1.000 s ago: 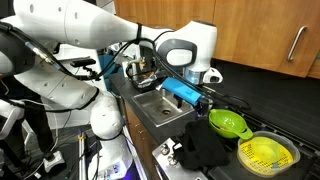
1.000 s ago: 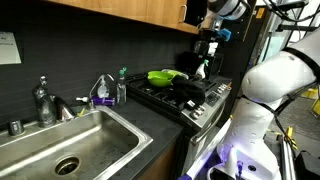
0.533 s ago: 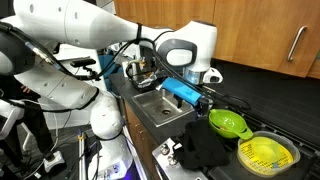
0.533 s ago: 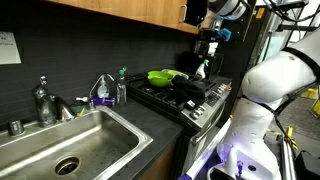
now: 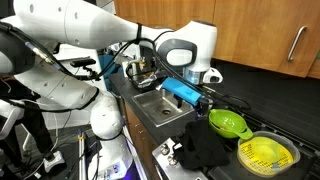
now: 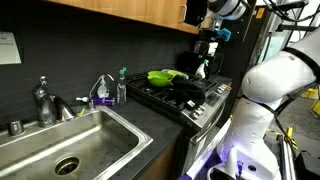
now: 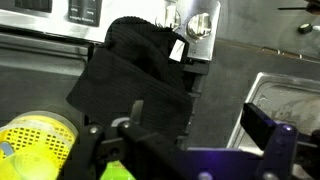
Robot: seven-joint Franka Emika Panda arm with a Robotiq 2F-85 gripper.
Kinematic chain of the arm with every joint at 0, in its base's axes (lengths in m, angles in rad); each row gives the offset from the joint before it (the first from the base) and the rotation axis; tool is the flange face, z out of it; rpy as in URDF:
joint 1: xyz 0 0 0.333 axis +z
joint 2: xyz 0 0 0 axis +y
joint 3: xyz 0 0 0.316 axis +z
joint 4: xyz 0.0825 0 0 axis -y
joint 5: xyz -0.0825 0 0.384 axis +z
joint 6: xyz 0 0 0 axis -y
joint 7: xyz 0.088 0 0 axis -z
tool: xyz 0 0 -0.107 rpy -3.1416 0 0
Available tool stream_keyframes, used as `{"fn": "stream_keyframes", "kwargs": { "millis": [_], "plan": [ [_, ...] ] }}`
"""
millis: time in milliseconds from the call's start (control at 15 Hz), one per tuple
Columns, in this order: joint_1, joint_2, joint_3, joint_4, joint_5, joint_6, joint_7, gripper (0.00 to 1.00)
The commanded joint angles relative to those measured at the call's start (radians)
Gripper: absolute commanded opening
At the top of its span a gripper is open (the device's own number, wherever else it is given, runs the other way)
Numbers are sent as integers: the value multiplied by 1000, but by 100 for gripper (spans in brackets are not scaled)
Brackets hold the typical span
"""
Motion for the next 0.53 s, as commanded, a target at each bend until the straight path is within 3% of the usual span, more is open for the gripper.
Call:
{"fn": "stream_keyframes", "kwargs": {
  "millis": [0, 267, 467],
  "plan": [
    [-23, 7, 20, 1, 14, 0, -13, 100],
    [-23, 7, 20, 1, 14, 0, -13, 100],
    [-26, -40, 95, -48, -37, 22, 15, 100]
  ]
}}
